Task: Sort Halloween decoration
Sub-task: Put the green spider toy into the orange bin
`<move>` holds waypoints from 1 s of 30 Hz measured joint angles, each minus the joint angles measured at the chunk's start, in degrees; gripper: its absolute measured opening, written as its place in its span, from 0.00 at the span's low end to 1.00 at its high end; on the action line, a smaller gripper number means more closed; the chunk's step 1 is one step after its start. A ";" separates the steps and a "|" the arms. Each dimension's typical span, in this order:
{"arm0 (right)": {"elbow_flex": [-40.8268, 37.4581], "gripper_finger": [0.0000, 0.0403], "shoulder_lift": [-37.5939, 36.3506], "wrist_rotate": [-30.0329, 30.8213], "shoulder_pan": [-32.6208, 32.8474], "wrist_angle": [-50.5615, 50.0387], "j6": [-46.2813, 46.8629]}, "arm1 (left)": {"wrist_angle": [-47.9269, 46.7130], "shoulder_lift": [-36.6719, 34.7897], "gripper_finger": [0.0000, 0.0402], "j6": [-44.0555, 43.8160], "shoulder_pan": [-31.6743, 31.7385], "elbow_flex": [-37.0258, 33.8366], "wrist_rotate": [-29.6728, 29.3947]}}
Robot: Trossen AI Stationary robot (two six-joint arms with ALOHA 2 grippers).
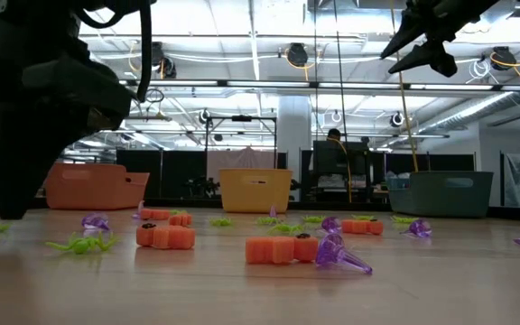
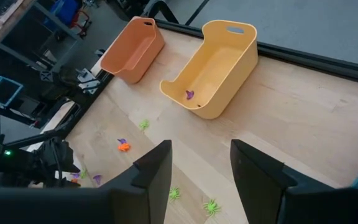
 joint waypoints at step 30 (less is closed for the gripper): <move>0.00 0.37 0.00 -0.01 -0.02 -0.02 0.00 | -0.60 2.34 0.27 -0.32 -0.17 0.13 -1.85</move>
